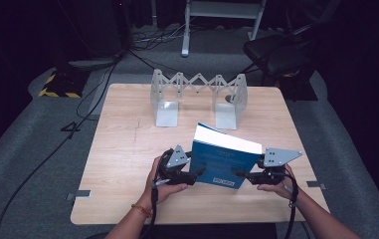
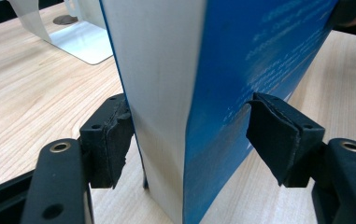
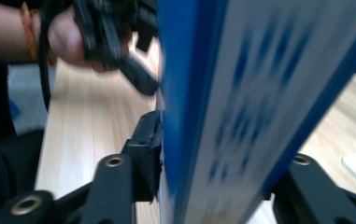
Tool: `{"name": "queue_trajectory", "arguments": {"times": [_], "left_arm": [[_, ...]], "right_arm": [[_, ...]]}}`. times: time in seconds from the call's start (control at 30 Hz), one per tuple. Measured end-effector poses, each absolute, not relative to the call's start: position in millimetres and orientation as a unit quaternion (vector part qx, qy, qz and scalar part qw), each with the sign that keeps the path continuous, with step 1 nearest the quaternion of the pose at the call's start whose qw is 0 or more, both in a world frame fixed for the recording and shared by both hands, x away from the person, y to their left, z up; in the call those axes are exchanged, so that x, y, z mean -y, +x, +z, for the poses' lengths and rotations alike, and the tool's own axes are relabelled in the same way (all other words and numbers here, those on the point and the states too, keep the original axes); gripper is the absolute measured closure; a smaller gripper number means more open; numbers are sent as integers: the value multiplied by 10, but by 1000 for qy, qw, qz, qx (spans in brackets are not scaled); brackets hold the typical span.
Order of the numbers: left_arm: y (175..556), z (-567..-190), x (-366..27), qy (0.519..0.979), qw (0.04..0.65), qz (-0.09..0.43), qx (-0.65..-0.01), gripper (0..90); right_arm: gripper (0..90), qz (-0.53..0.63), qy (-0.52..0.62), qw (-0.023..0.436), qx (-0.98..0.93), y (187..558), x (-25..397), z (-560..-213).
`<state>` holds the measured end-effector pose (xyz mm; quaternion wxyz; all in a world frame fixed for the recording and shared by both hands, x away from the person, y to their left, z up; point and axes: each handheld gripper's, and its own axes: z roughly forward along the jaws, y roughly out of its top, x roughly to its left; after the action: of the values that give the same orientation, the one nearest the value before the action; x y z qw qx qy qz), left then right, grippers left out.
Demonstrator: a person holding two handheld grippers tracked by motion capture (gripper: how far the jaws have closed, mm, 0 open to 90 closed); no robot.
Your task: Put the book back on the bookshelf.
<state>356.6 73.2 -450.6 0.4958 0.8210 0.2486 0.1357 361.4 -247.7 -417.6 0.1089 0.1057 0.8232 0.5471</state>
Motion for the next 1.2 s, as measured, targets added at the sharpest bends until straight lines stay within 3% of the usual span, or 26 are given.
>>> {"name": "queue_trajectory", "arguments": {"times": [0.2, 0.93, 1.2], "left_arm": [[3571, -4502, -717, 822, 493, 139, -249, 326], [3818, -4482, -528, 829, 490, 134, -234, 240], [3848, -4450, -487, 836, 482, 139, -224, 228]], "right_arm": [[575, 557, 101, 122, -816, 3604, 2463, -3961], [561, 540, 117, 171, -816, 3567, 2394, -3764], [559, 528, 130, 168, -822, 3581, 2331, -3688]]}}
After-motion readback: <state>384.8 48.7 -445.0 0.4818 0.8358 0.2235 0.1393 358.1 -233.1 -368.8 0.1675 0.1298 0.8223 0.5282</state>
